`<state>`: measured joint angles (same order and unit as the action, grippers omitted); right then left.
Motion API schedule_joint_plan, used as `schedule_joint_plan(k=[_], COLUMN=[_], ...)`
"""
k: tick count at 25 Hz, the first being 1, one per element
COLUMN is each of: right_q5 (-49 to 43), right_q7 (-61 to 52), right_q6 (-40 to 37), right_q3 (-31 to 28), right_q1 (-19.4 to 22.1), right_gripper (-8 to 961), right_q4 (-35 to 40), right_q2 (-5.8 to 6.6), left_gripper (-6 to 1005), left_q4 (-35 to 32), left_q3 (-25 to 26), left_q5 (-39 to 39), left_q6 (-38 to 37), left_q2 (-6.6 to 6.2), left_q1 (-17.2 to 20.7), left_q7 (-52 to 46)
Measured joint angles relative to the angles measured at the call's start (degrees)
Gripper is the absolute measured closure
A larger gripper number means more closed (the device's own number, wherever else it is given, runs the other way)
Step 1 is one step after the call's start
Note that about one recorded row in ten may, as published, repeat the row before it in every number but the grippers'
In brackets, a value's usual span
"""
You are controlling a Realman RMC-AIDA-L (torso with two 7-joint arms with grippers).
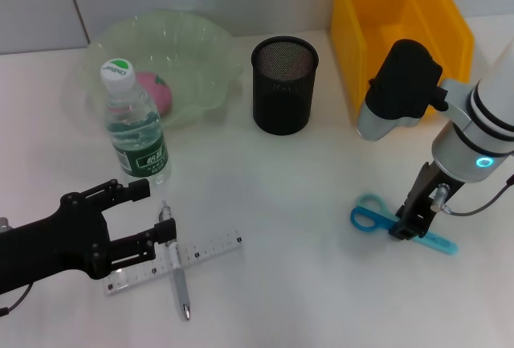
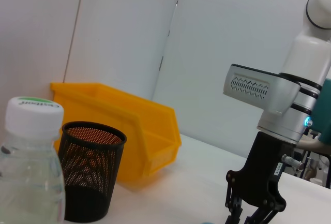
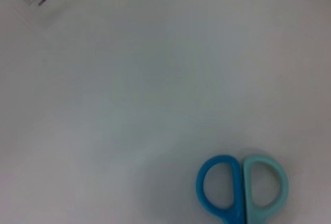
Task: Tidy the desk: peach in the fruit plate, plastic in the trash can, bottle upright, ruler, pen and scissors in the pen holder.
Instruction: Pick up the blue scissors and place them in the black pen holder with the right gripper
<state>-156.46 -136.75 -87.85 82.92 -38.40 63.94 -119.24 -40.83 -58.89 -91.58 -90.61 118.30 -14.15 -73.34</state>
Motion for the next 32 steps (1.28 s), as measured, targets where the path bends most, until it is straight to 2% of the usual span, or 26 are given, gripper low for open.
schedule_joint_plan(k=[12,20,25,28,29,32], right_q5=[1.95,6.51,17.69,28.70,28.70,36.32], right_q7=[0.05,1.54,5.83,11.71,11.71,17.28], right_q6=[-0.36,-2.51,-1.54,3.91,3.91,10.48], right_q3=[-0.20,-7.42,-16.36,-21.28,-21.28,-21.10], right_q1=[0.23,1.75,4.43,6.71,6.71,8.48], right_gripper=[726,726,726,726,726,725], right_q4=[1.95,9.10,15.21,15.40,15.40,13.41], right_q2=[-0.04,0.10,0.06,0.08,0.08,0.00], left_gripper=[203,202,202,203,203,203], left_q4=[0.67,0.67,0.67,0.67,0.67,0.67], left_q3=[0.48,0.64,0.63,0.62,0.62,0.60], left_q5=[0.00,0.00,0.00,0.02,0.02,0.08], left_q6=[-0.02,-0.25,-0.37,-0.56,-0.56,-0.64], left_q2=[-0.04,-0.09,-0.09,-0.07,-0.07,0.02], left_q1=[-0.07,-0.07,-0.13,-0.28,-0.28,-0.39], left_q7=[0.05,0.05,0.05,0.11,0.11,0.18])
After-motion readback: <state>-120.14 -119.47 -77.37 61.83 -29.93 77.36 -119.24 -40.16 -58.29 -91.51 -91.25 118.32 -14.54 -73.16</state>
